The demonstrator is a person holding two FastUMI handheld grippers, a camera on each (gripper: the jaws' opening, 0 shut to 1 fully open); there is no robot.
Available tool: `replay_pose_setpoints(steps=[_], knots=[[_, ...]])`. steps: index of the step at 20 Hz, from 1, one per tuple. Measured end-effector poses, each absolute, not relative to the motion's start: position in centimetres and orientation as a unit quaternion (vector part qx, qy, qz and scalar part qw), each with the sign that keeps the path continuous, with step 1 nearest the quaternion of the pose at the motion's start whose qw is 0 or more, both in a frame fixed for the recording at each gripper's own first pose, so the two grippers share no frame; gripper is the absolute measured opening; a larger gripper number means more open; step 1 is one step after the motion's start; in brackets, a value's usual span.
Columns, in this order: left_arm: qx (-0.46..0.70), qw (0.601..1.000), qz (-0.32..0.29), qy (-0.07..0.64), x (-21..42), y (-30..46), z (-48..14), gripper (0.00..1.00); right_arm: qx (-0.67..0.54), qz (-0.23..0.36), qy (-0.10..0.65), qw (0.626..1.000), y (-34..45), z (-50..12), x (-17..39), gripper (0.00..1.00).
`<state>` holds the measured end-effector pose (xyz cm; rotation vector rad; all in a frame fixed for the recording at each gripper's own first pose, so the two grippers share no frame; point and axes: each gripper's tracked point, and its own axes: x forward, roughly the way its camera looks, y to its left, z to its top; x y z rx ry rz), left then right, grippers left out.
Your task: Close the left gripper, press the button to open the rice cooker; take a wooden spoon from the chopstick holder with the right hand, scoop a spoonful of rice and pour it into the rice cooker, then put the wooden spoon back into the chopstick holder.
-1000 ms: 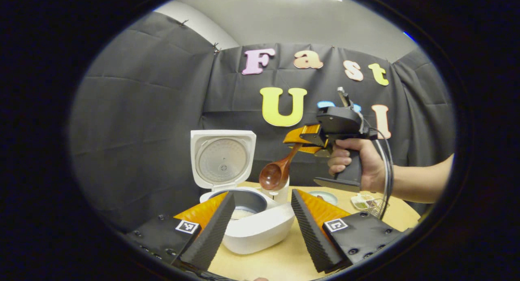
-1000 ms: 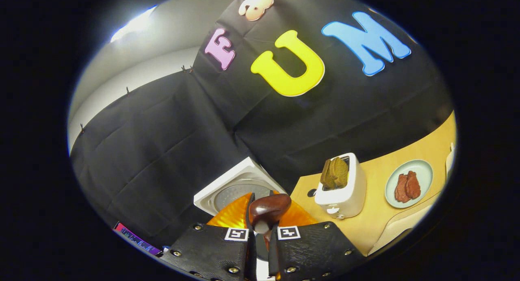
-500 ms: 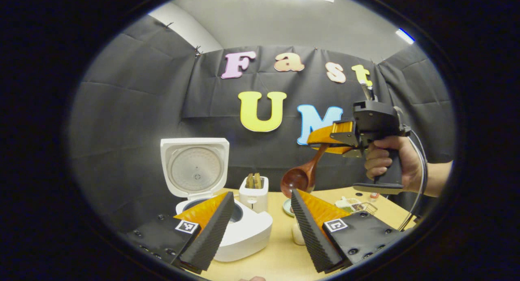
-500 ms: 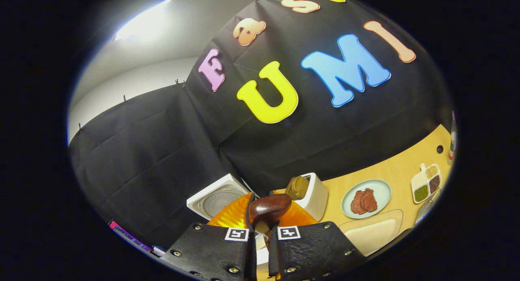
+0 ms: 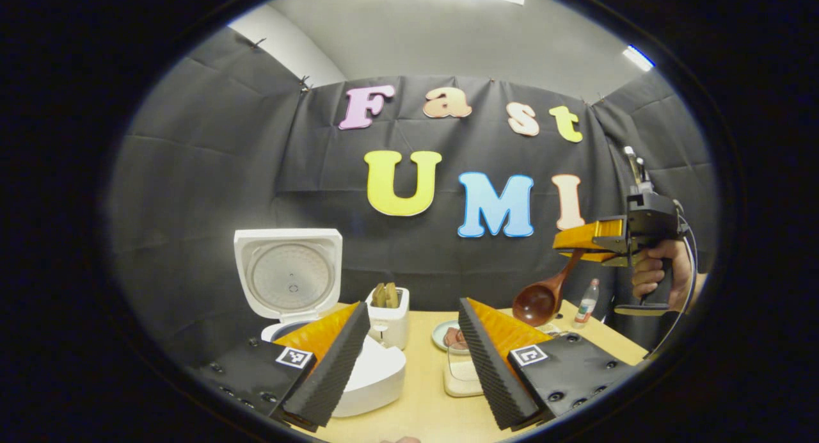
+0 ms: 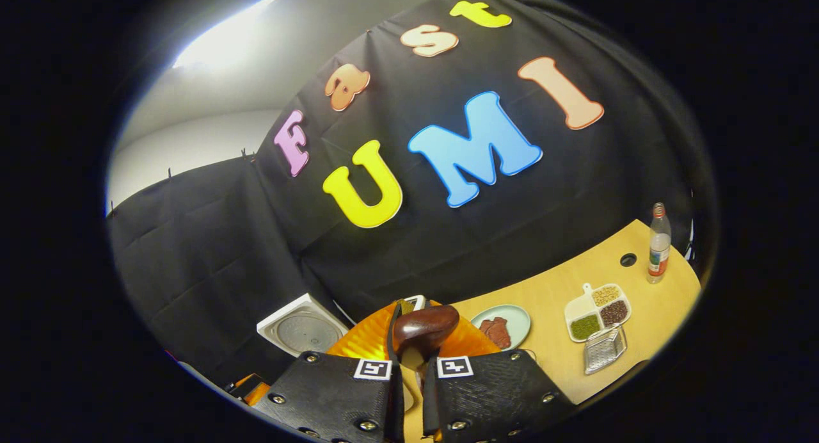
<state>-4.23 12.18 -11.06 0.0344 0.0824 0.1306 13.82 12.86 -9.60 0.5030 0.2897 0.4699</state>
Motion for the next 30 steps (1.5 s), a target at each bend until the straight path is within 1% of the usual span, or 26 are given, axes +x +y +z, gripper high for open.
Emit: replay_pose_setpoints(steps=[1, 2, 4, 5, 6, 7, 8, 9, 10, 13, 17, 18, 21, 23, 25, 26, 27, 29, 30], knots=[[0.022, 0.997, 0.063, 0.041, -4.2, 11.7, -11.0, 0.97, 0.246, 0.219, 0.138, 0.934, 11.3, -9.7, 14.0, 0.12], [0.026, 0.997, 0.062, 0.042, -4.2, 11.1, -10.9, 0.94, 0.246, 0.207, 0.134, 0.937, 9.8, -9.7, 14.3, 0.12], [0.025, 0.997, 0.055, 0.041, -4.1, 9.7, -10.9, 0.96, 0.245, 0.183, 0.127, 0.944, 7.0, -10.0, 14.8, 0.12], [0.024, 0.998, 0.051, 0.04, -4.1, 9.0, -11.0, 0.94, 0.242, 0.168, 0.127, 0.947, 5.8, -10.3, 14.8, 0.12], [0.026, 0.998, 0.049, 0.04, -4.1, 8.3, -11.0, 0.96, 0.241, 0.154, 0.127, 0.95, 4.5, -10.9, 15.0, 0.12], [0.027, 0.998, 0.047, 0.041, -4.1, 7.8, -11.1, 0.96, 0.241, 0.141, 0.128, 0.952, 3.5, -12.1, 15.3, 0.12], [0.027, 0.998, 0.046, 0.043, -4.1, 7.2, -11.2, 0.99, 0.242, 0.128, 0.129, 0.953, 2.3, -12.8, 15.7, 0.12], [0.028, 0.998, 0.046, 0.044, -4.2, 6.9, -11.3, 0.96, 0.237, 0.112, 0.13, 0.956, 1.0, -13.7, 16.2, 0.12], [0.029, 0.997, 0.048, 0.046, -4.2, 6.7, -11.3, 0.99, 0.228, 0.093, 0.133, 0.96, -0.4, -14.8, 16.6, 0.11], [0.031, 0.997, 0.056, 0.051, -4.7, 6.4, -11.4, 0.99, 0.209, 0.051, 0.145, 0.966, -3.6, -18.1, 18.2, 0.12], [0.035, 0.995, 0.075, 0.063, -5.5, 6.5, -11.5, 0.95, 0.191, 0.023, 0.159, 0.968, -5.1, -22.3, 21.1, 0.12], [0.04, 0.994, 0.082, 0.063, -5.9, 6.7, -11.1, 0.99, 0.186, 0.019, 0.166, 0.968, -5.1, -23.4, 21.7, 0.12], [0.062, 0.991, 0.098, 0.067, -6.7, 7.3, -10.5, 0.99, 0.179, 0.014, 0.188, 0.966, -4.7, -26.3, 22.2, 0.12], [0.07, 0.989, 0.113, 0.062, -7.4, 8.1, -9.6, 0.97, 0.167, 0.008, 0.203, 0.965, -4.0, -28.8, 22.7, 0.12], [0.059, 0.988, 0.13, 0.066, -8.1, 8.9, -9.9, 0.94, 0.17, 0.004, 0.218, 0.961, -3.5, -30.4, 23.0, 0.12], [0.053, 0.987, 0.137, 0.07, -8.4, 9.1, -10.2, 0.97, 0.161, 0.004, 0.215, 0.963, -3.8, -30.6, 23.1, 0.12], [0.049, 0.986, 0.142, 0.072, -8.5, 9.0, -10.4, 0.94, 0.155, 0.003, 0.217, 0.964, -3.8, -31.5, 23.2, 0.12], [0.049, 0.986, 0.146, 0.069, -8.6, 8.8, -10.2, 0.94, 0.166, 0.005, 0.232, 0.958, -3.8, -33.2, 22.9, 0.12], [0.05, 0.986, 0.145, 0.069, -8.6, 8.6, -10.2, 0.97, 0.177, 0.009, 0.222, 0.959, -4.2, -32.7, 22.8, 0.17]])
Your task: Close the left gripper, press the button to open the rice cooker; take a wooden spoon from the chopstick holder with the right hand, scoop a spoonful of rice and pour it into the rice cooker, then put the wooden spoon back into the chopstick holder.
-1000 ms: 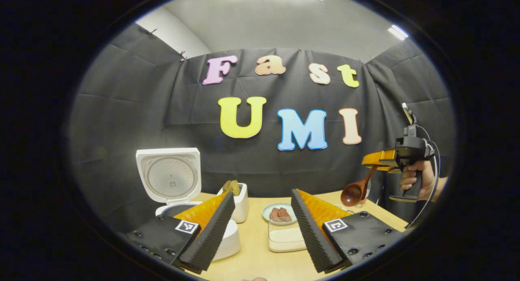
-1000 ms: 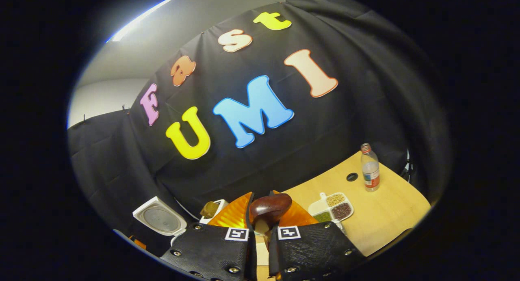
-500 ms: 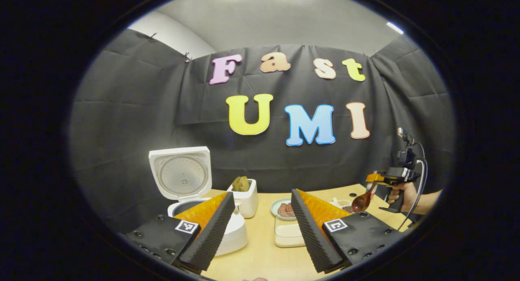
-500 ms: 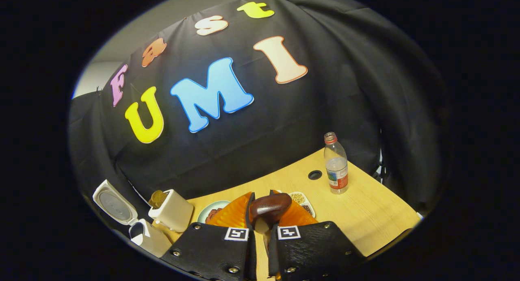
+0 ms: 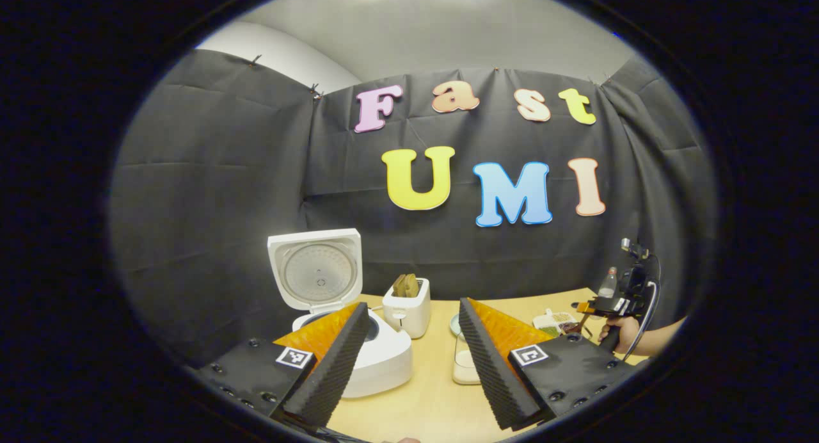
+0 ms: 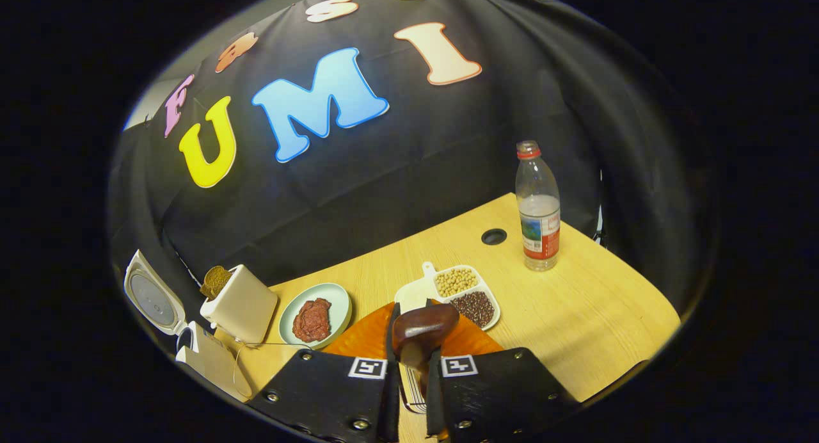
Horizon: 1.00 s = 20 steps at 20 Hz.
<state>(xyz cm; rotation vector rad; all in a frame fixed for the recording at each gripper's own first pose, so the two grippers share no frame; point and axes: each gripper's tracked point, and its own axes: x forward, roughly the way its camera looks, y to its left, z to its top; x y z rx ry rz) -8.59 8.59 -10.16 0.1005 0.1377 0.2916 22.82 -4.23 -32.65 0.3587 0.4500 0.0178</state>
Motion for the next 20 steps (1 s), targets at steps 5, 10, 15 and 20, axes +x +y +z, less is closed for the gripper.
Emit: replay_pose_setpoints(steps=[5, 10, 15, 20], knots=[[0.034, 0.989, 0.127, 0.064, -7.2, 8.0, -10.4, 0.97, 0.126, -0.046, 0.237, 0.962, -10.1, -34.0, 21.0, 0.74], [0.031, 0.992, 0.103, 0.067, -4.8, 8.0, -10.3, 0.99, 0.135, -0.048, 0.177, 0.974, -13.5, -26.9, 18.7, 0.96], [0.046, 0.993, 0.088, 0.068, -2.5, 9.1, -9.5, 0.98, 0.084, -0.035, 0.1, 0.991, -14.3, -16.3, 16.2, 0.96], [0.03, 0.992, 0.089, 0.088, 0.2, 11.6, -10.0, 0.94, 0.069, -0.023, 0.04, 0.997, -12.7, -8.5, 14.6, 0.95]])
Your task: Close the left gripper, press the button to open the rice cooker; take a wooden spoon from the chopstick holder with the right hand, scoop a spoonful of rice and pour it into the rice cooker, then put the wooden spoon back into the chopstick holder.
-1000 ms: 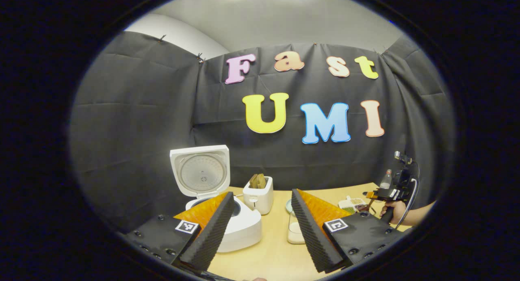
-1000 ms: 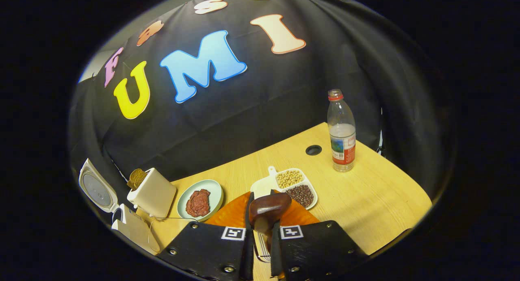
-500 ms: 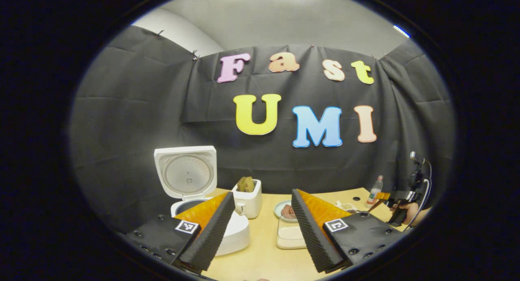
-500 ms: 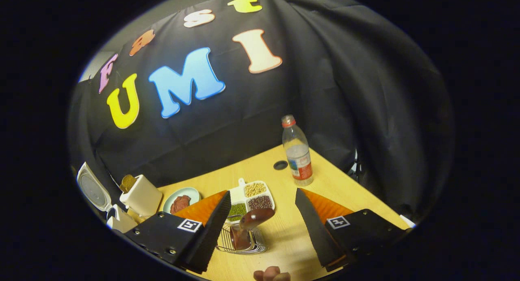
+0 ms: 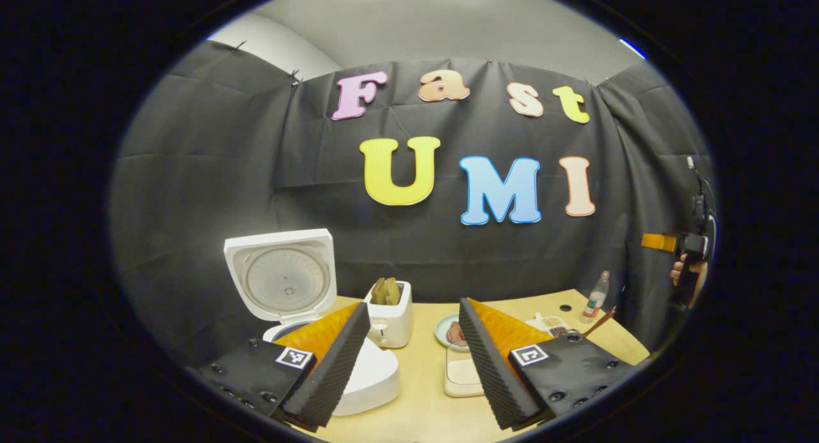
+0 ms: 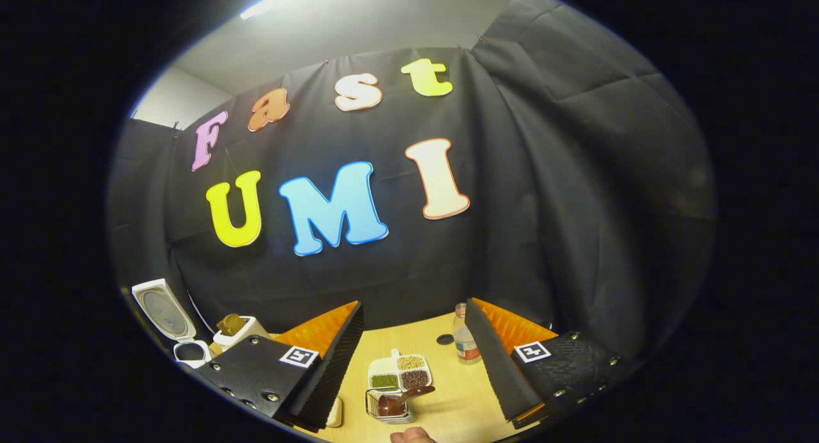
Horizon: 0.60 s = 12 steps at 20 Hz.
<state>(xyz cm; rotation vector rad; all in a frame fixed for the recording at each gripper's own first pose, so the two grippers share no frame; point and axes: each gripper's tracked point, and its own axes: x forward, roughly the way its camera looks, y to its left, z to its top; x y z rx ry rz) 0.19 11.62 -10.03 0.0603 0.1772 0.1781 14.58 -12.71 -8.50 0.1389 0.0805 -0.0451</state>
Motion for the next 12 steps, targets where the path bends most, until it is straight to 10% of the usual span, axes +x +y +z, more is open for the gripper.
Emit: replay_pose_setpoints(steps=[12], knots=[[0.034, 0.99, 0.135, 0.04, 7.2, 24.4, -3.2, 0.97, 0.076, -0.028, 0.035, 0.996, -10.9, -5.9, 12.3, 0.96]])
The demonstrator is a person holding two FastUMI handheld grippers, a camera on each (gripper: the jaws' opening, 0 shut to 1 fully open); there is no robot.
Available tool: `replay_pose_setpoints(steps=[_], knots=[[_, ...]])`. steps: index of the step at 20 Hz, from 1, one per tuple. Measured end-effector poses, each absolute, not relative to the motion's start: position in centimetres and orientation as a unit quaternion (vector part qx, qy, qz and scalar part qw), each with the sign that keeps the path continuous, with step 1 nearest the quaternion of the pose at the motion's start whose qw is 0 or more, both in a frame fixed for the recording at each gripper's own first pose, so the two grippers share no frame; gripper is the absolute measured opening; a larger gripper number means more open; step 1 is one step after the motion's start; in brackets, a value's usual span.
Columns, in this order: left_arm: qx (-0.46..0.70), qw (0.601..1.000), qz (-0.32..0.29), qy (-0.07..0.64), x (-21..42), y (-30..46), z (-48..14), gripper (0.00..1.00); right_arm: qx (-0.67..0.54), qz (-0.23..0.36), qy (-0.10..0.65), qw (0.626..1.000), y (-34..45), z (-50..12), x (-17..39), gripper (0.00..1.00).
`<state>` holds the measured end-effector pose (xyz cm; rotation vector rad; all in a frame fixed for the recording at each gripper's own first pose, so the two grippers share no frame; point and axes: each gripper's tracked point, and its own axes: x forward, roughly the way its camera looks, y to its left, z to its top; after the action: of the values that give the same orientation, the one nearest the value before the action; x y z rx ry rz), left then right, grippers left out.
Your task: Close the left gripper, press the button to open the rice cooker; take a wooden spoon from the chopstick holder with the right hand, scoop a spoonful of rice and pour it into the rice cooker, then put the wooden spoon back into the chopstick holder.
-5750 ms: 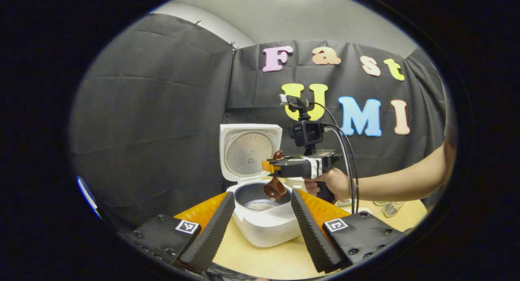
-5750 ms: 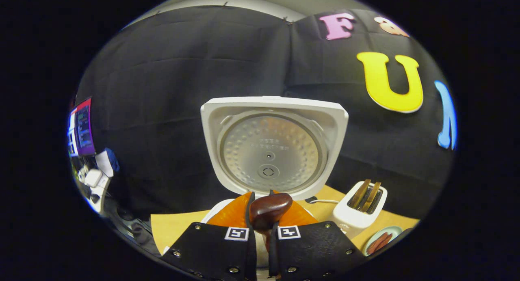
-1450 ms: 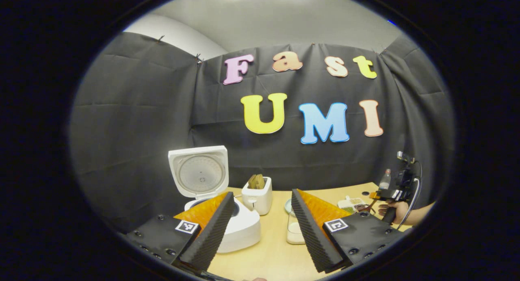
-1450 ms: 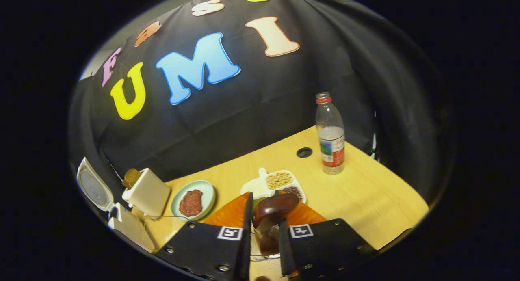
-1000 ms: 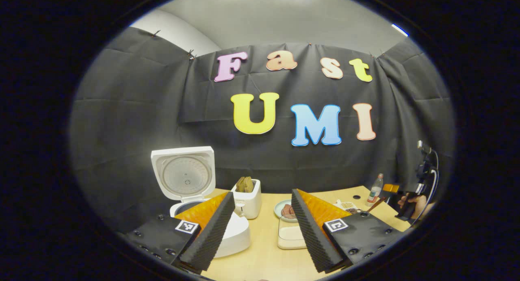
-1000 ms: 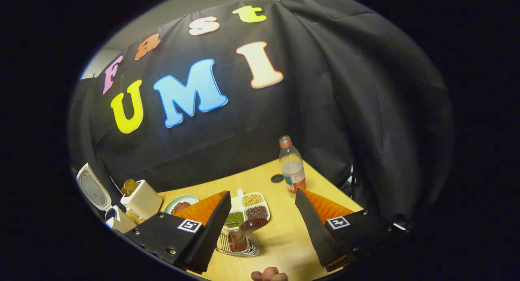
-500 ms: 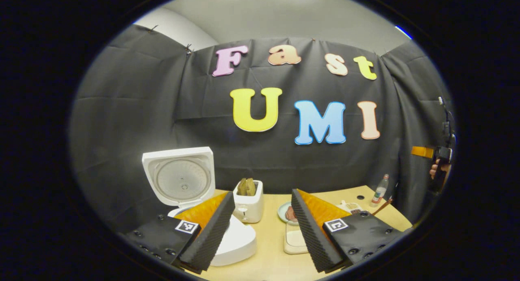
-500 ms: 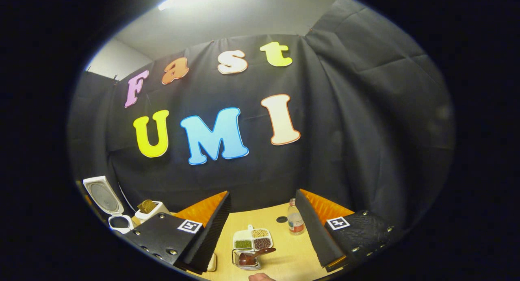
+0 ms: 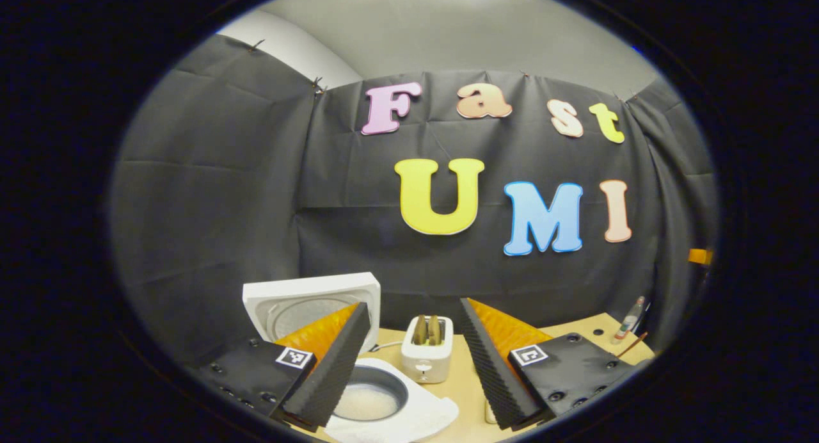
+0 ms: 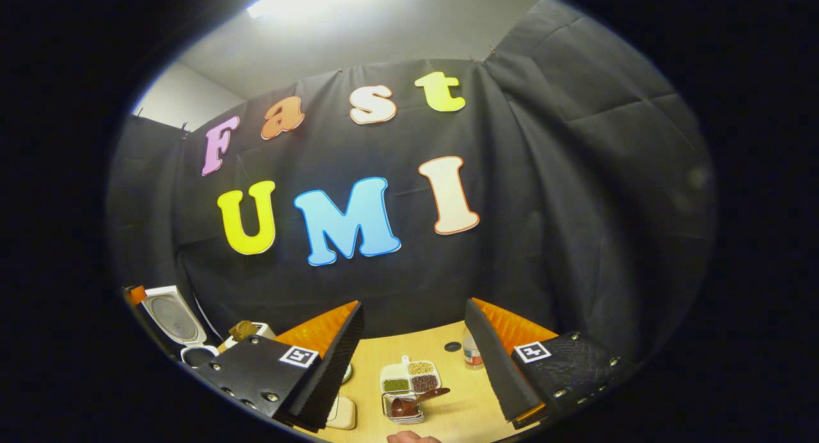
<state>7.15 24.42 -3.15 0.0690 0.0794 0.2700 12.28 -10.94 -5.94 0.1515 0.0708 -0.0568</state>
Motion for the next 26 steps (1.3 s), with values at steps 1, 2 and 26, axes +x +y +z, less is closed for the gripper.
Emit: replay_pose_setpoints(steps=[1, 2, 26], knots=[[0.038, 0.989, 0.139, 0.033, 7.9, 25.6, -2.3, 0.97, 0.082, -0.037, 0.037, 0.995, -11.4, -6.0, 12.0, 0.96], [0.042, 0.989, 0.141, 0.026, 8.8, 26.7, -1.3, 0.97, 0.086, -0.042, 0.039, 0.995, -11.7, -6.1, 11.8, 0.95], [0.012, 0.956, 0.28, 0.09, 17.8, 45.1, -6.9, 0.96, 0.043, 0.01, 0.077, 0.996, -5.7, -7.4, 14.0, 0.96]])
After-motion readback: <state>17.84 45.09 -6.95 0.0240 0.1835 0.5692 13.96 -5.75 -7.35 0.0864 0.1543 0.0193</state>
